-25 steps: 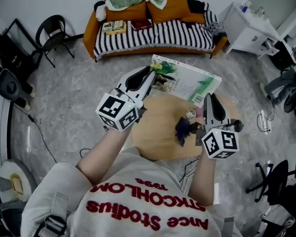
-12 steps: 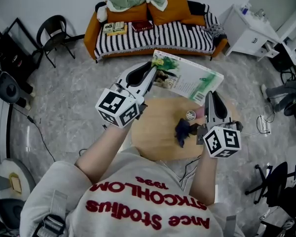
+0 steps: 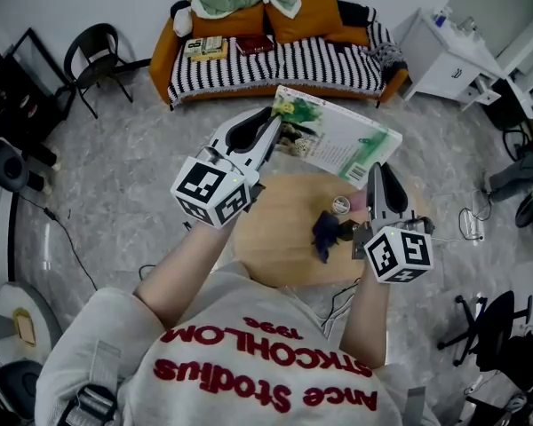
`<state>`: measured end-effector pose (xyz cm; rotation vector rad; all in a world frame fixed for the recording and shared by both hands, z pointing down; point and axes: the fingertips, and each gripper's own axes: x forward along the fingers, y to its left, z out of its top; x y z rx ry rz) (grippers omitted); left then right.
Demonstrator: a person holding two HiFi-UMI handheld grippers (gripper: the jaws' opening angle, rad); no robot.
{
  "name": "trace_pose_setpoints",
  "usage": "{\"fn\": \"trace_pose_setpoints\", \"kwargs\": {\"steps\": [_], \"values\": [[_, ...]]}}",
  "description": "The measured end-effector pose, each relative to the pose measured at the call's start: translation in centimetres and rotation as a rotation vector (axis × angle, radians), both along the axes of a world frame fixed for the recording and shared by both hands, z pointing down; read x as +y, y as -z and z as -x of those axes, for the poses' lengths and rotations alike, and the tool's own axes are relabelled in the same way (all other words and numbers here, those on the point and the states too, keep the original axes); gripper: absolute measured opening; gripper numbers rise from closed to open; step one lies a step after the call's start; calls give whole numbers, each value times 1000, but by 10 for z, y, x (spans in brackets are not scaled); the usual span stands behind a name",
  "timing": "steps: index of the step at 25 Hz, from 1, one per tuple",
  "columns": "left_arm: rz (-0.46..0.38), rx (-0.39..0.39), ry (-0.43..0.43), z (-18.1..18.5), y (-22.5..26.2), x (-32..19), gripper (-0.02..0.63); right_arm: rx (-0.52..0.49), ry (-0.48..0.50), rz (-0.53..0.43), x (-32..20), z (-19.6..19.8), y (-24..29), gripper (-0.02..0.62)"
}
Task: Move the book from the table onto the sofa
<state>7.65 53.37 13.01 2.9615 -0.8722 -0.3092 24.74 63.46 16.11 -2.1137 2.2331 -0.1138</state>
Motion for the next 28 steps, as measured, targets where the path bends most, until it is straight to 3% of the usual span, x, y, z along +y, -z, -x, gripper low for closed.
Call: {"fn": "trace_pose_setpoints", "kwargs": {"steps": [9, 15, 21, 28], "values": [[-6, 4, 15, 7, 4, 5, 66, -2, 13, -4, 2, 4, 6, 58], [4, 22, 55, 32, 5, 3, 66, 7, 45, -5, -6, 27, 9, 58], [-7, 37, 125, 81, 14, -4, 66, 22, 112, -17, -23, 70, 20, 58], [-7, 47, 234, 178, 16, -19, 66, 22, 224, -21, -57, 160, 23, 58]]}}
